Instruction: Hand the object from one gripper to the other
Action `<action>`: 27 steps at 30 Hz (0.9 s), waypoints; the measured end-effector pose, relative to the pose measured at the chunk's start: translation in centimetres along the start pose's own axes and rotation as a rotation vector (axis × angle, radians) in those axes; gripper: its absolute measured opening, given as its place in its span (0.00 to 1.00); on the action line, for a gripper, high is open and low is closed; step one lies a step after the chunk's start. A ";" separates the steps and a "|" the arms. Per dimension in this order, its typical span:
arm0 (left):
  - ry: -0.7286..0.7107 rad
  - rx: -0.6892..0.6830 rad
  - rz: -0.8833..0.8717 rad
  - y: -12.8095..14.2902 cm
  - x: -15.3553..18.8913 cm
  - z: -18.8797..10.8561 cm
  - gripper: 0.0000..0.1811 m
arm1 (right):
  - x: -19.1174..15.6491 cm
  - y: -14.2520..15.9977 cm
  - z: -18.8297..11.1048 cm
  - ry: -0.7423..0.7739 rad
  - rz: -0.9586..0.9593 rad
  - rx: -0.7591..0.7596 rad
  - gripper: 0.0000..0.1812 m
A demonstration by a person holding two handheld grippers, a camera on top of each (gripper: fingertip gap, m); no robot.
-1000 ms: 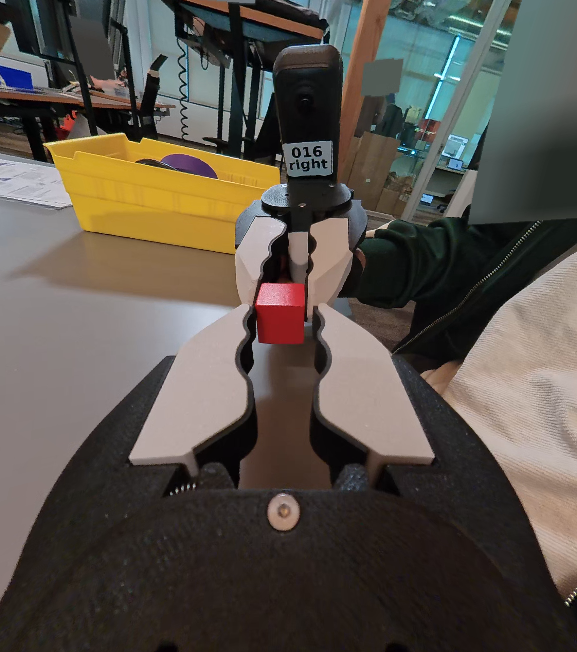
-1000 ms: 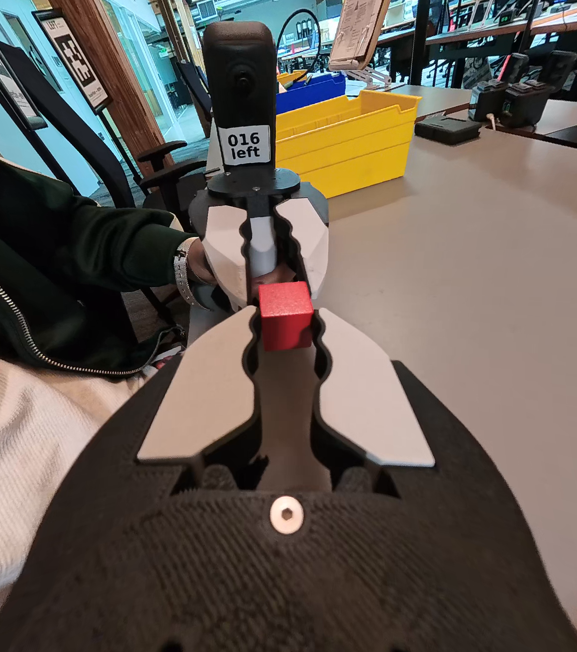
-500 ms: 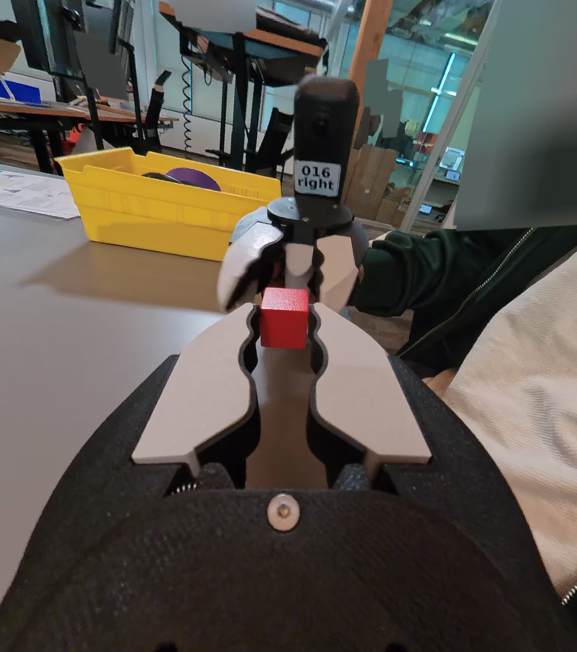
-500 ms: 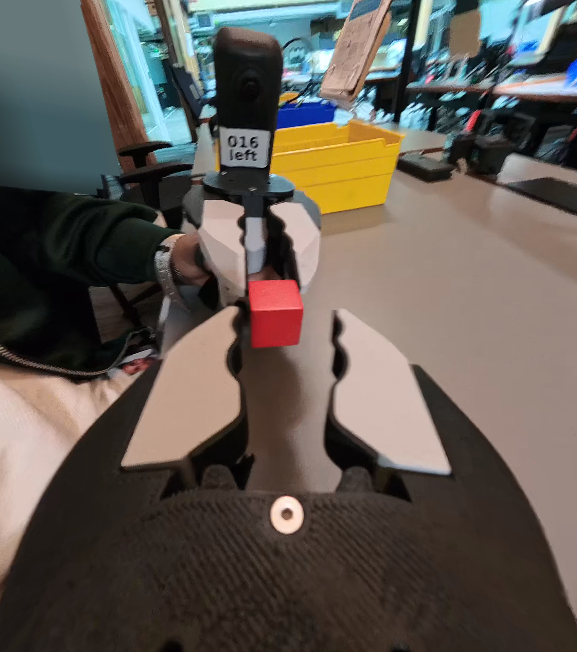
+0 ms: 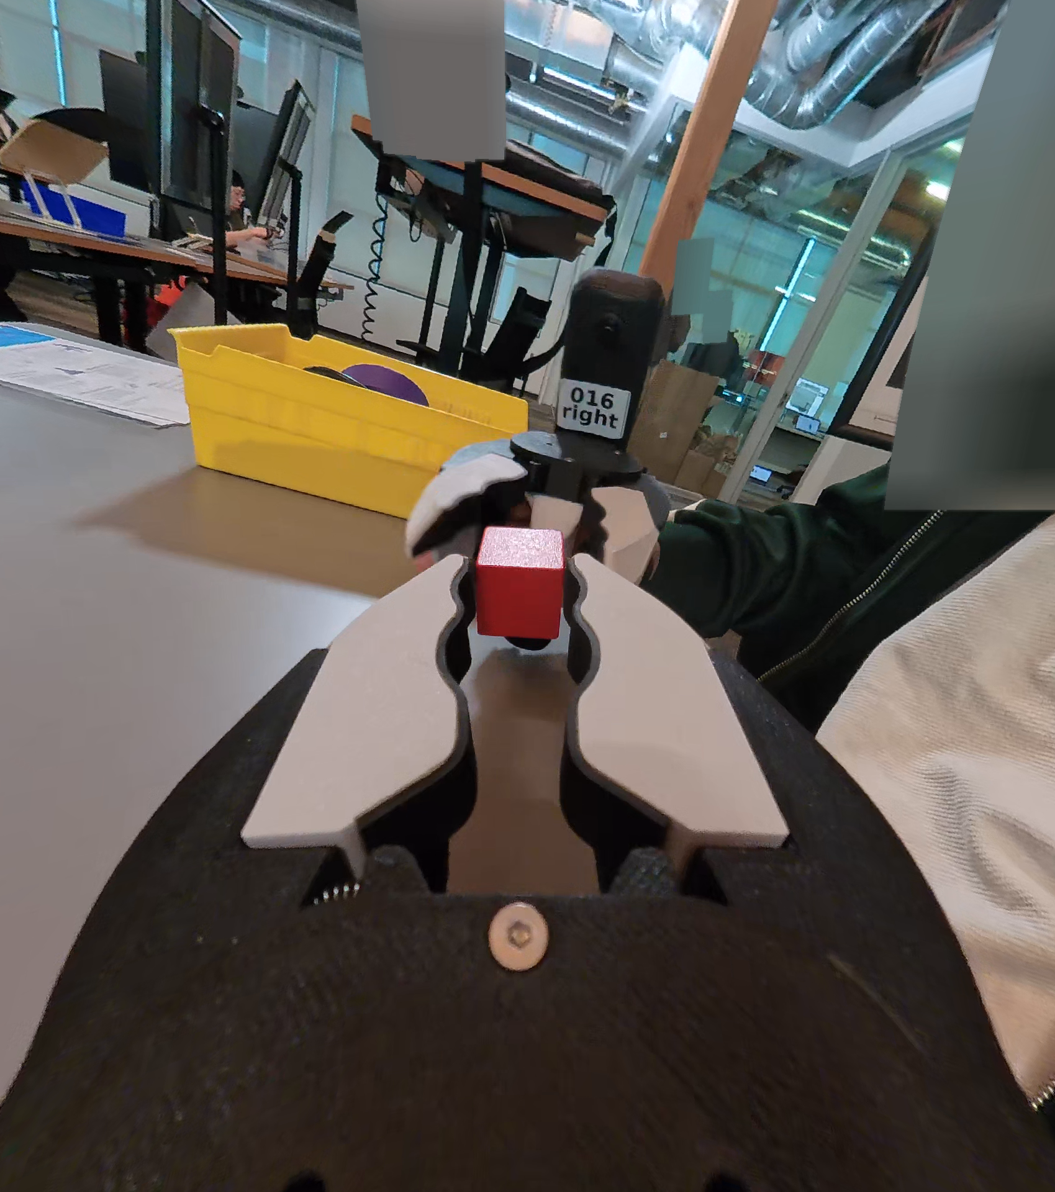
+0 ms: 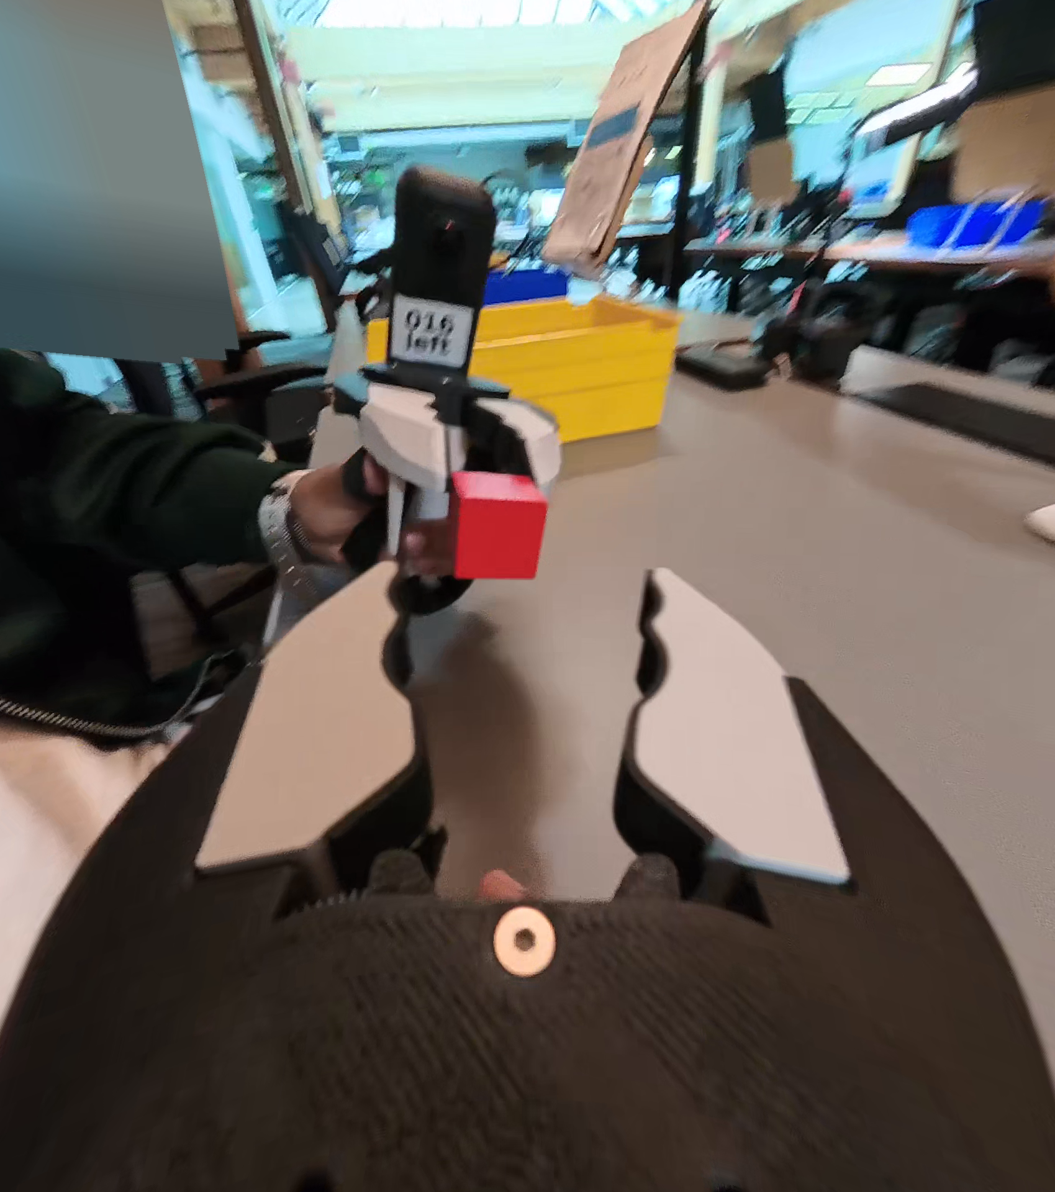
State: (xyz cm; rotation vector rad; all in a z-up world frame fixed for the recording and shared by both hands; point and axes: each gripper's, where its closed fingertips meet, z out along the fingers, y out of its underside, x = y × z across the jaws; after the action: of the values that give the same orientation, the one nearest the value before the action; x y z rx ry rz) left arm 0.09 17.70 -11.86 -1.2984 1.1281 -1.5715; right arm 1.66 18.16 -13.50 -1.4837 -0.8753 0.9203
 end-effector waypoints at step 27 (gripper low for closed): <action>0.023 -0.058 0.050 0.9 0.9 0.8 0.14 | -1.7 0.7 0.4 -0.097 0.005 -0.054 0.15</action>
State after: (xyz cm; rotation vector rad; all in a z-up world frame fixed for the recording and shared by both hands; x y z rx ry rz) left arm 0.77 16.48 -12.44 -1.2828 1.2200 -1.5308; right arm 0.57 16.71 -14.08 -1.4970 -0.9745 0.9860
